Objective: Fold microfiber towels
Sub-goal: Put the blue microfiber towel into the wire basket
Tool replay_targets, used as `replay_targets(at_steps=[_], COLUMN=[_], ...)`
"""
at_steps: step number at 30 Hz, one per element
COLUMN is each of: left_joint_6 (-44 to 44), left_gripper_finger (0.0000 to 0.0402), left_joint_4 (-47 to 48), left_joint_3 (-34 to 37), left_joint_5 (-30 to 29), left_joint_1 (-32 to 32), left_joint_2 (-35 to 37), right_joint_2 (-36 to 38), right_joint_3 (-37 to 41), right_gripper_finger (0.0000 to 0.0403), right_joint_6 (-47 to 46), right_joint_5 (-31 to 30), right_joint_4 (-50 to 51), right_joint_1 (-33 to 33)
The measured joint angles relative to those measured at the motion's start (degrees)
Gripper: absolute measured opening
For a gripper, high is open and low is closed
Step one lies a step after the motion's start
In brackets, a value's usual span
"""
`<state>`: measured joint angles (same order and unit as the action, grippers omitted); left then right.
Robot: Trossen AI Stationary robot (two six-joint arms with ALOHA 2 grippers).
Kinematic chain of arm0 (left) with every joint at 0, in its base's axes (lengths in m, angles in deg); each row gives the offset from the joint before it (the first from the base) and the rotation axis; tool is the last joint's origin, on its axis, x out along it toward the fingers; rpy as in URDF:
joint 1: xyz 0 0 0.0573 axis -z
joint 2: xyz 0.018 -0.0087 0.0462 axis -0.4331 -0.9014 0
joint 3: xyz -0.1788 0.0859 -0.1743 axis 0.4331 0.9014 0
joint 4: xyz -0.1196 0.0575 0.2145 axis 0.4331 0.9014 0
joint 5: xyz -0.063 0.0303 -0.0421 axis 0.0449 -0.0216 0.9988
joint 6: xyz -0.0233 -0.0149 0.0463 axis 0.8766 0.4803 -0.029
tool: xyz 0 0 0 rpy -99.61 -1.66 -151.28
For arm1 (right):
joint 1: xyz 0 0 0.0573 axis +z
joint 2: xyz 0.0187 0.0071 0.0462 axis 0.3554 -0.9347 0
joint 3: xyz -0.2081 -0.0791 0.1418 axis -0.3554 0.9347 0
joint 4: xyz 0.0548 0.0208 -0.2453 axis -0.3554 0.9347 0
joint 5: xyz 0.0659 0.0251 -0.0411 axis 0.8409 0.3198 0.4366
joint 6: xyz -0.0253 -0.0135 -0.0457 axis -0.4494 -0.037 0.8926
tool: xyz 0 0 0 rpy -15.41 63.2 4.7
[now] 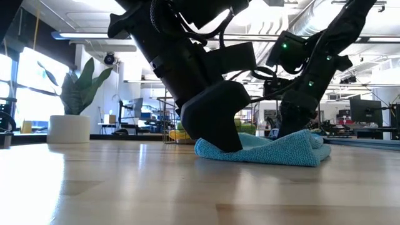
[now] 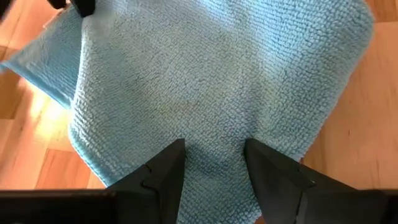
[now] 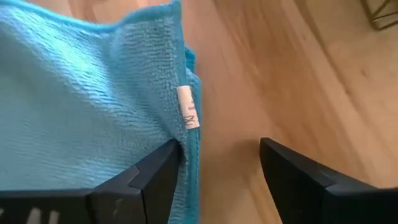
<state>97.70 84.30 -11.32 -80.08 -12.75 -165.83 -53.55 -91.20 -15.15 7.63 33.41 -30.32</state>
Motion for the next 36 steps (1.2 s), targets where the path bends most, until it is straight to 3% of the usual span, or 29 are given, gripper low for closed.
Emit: replay_targets(at_steps=[10, 17, 23, 27, 33, 36], left_joint_6=[-0.11, -0.15, -0.15, -0.13, 1.34, 4.46], left_gripper_finger=[0.0160, 0.0160, 0.0161, 0.0161, 0.0161, 0.0161], left_joint_4=[-0.15, -0.15, -0.17, -0.17, -0.29, 0.07], left_joint_3=[0.00, 0.00, 0.00, 0.00, 0.00, 0.13], left_joint_5=[-0.92, -1.17, -1.60, -1.80, -2.78, -4.75], left_joint_1=[-0.37, -0.48, -0.53, -0.53, -0.50, 0.05], left_joint_2=[-0.02, -0.02, -0.02, -0.02, -0.02, 0.76], right_joint_2=[-3.39, -3.46, -3.56, -3.58, -3.61, -3.61], right_joint_3=[-0.48, -0.26, -0.22, -0.20, -0.13, -0.15], right_gripper_finger=[0.0215, 0.0215, 0.0208, 0.0161, 0.0028, 0.0013], right_joint_6=[-8.50, -9.96, -10.62, -10.16, -10.41, -10.70], right_joint_5=[8.07, 19.25, 16.16, 14.19, 8.04, 7.18], right_joint_4=[-0.98, -1.75, -1.70, -1.73, -1.59, -1.63], right_joint_1=[2.55, 5.19, 5.95, 6.24, 7.55, 7.58])
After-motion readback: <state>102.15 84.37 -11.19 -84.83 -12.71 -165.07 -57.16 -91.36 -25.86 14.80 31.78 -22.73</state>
